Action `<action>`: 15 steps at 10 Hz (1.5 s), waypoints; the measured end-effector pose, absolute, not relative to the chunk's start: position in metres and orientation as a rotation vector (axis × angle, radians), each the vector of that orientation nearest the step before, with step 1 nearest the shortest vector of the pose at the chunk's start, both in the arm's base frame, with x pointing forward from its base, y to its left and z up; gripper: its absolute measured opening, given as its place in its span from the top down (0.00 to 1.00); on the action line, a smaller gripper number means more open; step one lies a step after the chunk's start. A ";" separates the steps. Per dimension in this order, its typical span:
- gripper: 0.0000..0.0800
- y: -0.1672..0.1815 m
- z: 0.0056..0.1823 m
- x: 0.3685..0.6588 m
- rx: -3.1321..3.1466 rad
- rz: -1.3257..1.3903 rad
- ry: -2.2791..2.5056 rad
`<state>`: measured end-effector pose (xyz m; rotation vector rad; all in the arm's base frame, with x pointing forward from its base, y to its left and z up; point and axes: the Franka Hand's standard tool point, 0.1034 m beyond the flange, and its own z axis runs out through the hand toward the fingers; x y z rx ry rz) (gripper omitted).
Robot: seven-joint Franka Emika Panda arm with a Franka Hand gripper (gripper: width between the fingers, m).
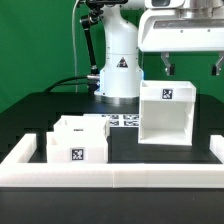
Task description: Assemble drawer
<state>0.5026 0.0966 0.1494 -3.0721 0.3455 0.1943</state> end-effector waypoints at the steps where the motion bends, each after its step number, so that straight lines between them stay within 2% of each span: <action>1: 0.19 0.097 0.147 0.505 -3.071 0.196 0.346; 4: 0.19 0.097 0.145 0.503 -3.071 0.202 0.346; 5: 0.19 0.098 0.139 0.495 -3.072 0.183 0.350; 7: 0.19 0.103 0.138 0.466 -3.085 0.163 0.317; 10: 0.19 0.115 0.121 0.438 -3.093 0.123 0.290; 15: 0.19 0.128 0.104 0.436 -3.089 0.109 0.262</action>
Offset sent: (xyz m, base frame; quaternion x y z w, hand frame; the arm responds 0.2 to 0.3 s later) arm 0.0000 0.0000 0.0000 0.0000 0.0000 0.0000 1.0000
